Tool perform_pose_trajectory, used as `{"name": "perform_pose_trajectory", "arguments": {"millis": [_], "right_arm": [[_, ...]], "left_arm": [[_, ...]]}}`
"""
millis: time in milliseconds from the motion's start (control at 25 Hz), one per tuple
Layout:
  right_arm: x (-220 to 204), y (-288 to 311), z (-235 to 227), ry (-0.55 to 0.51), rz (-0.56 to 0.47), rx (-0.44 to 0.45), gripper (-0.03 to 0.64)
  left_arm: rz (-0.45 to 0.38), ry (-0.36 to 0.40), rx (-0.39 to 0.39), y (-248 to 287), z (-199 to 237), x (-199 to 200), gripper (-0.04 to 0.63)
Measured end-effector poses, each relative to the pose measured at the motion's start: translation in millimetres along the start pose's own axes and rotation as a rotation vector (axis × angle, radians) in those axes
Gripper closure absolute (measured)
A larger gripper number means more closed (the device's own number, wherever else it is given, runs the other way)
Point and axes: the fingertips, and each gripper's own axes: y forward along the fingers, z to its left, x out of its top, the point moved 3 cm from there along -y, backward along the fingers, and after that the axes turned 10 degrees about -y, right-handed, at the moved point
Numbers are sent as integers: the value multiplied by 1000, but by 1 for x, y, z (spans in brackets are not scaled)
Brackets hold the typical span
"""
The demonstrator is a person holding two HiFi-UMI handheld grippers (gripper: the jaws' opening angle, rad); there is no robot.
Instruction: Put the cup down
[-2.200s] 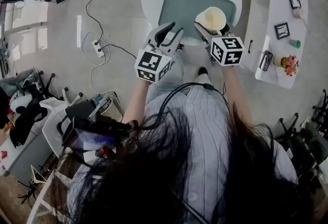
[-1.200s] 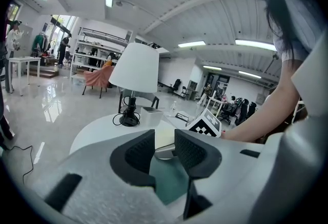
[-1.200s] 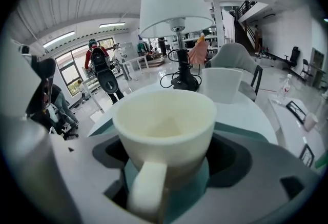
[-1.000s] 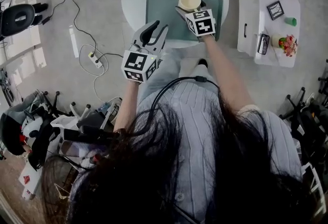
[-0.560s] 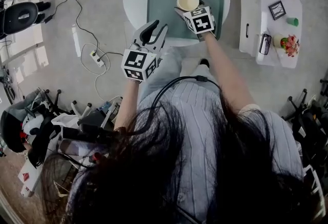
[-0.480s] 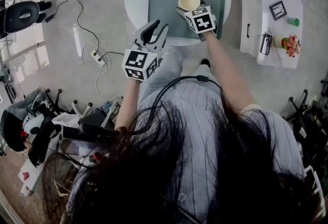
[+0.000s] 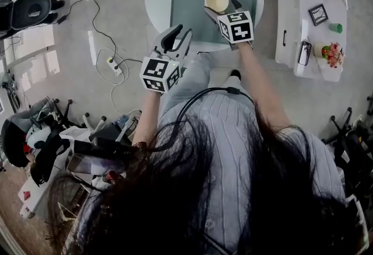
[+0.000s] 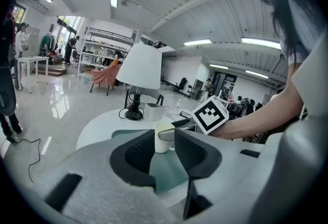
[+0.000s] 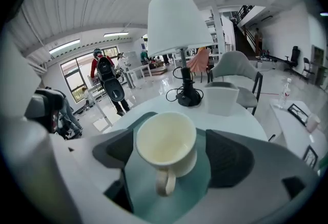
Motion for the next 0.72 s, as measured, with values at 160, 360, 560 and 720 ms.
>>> {"name": "perform_pose_trajectory", "arguments": {"millis": [160, 360, 560, 720], "right_arm": [[18, -27, -5, 11, -81, 4, 202], [29, -62, -2, 44, -159, 36, 204], [39, -100, 7, 74, -237, 100, 204], [36, -125, 6, 70, -257, 115, 206]], "left_arm": [[-22, -15, 8, 2, -8, 1, 465], [-53, -38, 24, 3, -18, 1, 465], [-83, -32, 32, 9, -36, 7, 465], [-121, -34, 37, 15, -52, 12, 465]]}}
